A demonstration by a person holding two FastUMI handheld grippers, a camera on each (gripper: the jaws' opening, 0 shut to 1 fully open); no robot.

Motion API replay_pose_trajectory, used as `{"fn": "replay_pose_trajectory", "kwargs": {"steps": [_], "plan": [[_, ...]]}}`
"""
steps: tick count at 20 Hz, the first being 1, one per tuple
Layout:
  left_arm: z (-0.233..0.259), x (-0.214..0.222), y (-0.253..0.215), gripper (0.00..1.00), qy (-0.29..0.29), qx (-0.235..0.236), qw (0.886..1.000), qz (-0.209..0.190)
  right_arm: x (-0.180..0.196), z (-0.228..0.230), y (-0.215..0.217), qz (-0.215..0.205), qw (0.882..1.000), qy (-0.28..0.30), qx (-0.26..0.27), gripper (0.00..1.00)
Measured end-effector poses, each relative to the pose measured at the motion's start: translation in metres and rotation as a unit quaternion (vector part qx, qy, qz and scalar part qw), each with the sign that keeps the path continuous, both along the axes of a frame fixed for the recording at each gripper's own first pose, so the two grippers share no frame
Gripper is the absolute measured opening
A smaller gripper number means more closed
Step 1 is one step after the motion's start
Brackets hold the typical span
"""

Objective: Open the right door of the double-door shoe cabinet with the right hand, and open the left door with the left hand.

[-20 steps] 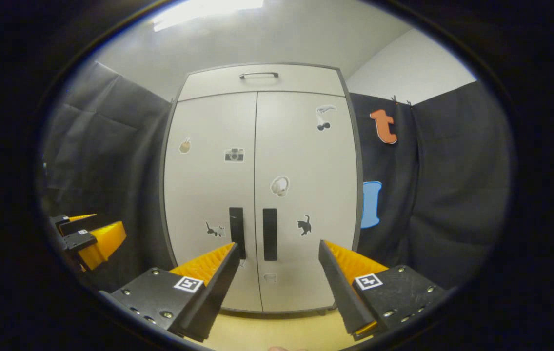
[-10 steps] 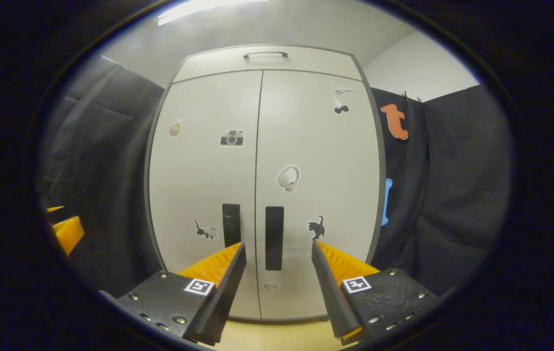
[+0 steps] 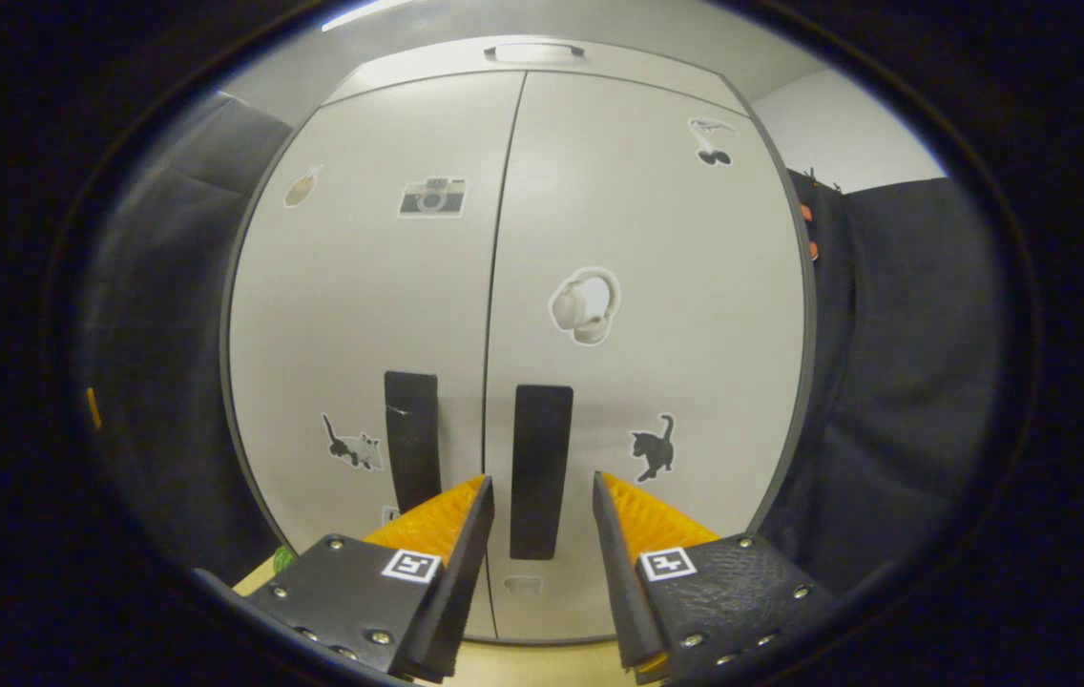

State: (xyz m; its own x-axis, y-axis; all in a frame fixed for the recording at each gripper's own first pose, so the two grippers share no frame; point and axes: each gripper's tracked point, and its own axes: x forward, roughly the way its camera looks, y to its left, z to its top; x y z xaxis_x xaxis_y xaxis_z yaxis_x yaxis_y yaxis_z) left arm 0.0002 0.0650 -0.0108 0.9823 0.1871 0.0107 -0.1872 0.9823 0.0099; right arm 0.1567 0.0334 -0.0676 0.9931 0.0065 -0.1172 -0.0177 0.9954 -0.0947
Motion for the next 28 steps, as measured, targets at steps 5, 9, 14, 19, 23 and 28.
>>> {"fn": "replay_pose_trajectory", "kwargs": {"steps": [5,9,14,19,23,28], "plan": [[-0.006,0.01,0.004,0.96,0.007,0.001,1.0,0.003,0.019,-0.014,0.006,0.0,1.0,0.012,-0.005,0.61],[-0.007,0.014,0.005,0.96,0.01,0.006,1.0,0.001,0.024,-0.017,0.006,-0.012,1.0,0.008,-0.003,0.5],[-0.008,0.015,0.009,0.96,0.011,0.005,1.0,0.002,0.031,-0.019,0.002,-0.023,0.999,0.018,0.015,0.29],[-0.011,0.012,0.011,0.96,0.015,0.0,1.0,0.004,0.029,-0.018,0.002,-0.023,1.0,0.013,0.012,0.2],[-0.011,0.007,0.012,0.96,0.017,0.001,1.0,0.005,0.026,-0.018,0.002,-0.017,1.0,0.014,0.008,0.2],[-0.01,0.002,0.011,0.96,0.015,0.0,1.0,0.005,0.018,-0.015,0.0,0.006,1.0,0.016,0.015,0.2]]}}
